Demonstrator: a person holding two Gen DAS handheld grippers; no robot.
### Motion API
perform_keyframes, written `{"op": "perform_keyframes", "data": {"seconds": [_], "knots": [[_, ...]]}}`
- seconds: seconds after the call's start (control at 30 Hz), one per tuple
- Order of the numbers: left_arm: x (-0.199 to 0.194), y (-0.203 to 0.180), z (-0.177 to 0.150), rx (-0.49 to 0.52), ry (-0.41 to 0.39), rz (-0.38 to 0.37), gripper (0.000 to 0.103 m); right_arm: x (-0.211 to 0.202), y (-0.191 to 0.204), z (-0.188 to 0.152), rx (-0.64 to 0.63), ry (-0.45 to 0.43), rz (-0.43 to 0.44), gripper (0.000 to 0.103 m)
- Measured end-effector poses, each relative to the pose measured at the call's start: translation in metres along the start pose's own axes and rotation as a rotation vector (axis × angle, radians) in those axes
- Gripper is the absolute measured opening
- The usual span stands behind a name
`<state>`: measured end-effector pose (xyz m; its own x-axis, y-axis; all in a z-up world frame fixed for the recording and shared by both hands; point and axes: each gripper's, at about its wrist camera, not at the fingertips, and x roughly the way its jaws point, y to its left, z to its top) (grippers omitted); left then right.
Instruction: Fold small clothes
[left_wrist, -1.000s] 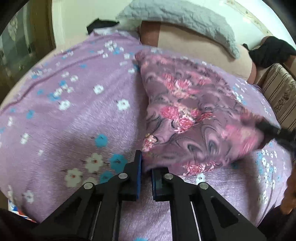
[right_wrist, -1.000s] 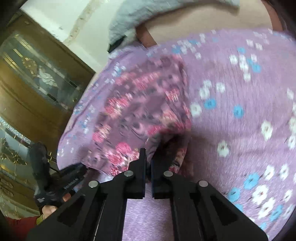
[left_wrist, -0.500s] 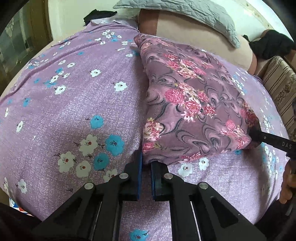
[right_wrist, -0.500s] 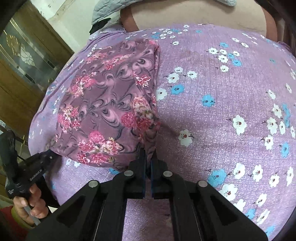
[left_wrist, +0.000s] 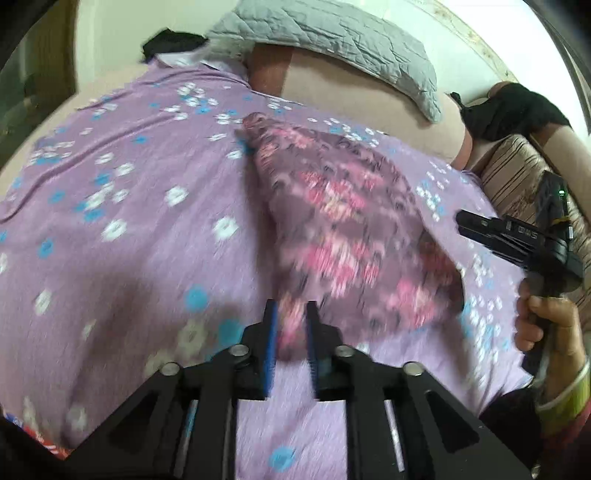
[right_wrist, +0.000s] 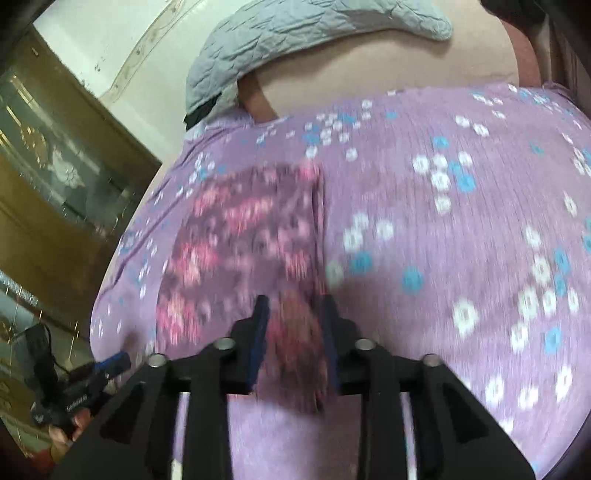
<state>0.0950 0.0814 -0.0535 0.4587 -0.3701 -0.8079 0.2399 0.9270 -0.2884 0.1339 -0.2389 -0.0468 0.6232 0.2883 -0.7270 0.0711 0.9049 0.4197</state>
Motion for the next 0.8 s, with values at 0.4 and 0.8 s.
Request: {"op": "perform_keyframes", "data": {"seconds": [0.4, 0.8], "knots": [[0.128, 0.054, 0.151, -0.184, 0.13, -0.098, 0.065, 0.091, -0.005, 0.092, 0.015, 0.055, 0.037, 0.05], [0.173, 0.035, 0.202, -0.05, 0.031, 0.014, 0.012, 0.113, 0.0, 0.106, -0.074, -0.005, 0.103, 0.005]]}}
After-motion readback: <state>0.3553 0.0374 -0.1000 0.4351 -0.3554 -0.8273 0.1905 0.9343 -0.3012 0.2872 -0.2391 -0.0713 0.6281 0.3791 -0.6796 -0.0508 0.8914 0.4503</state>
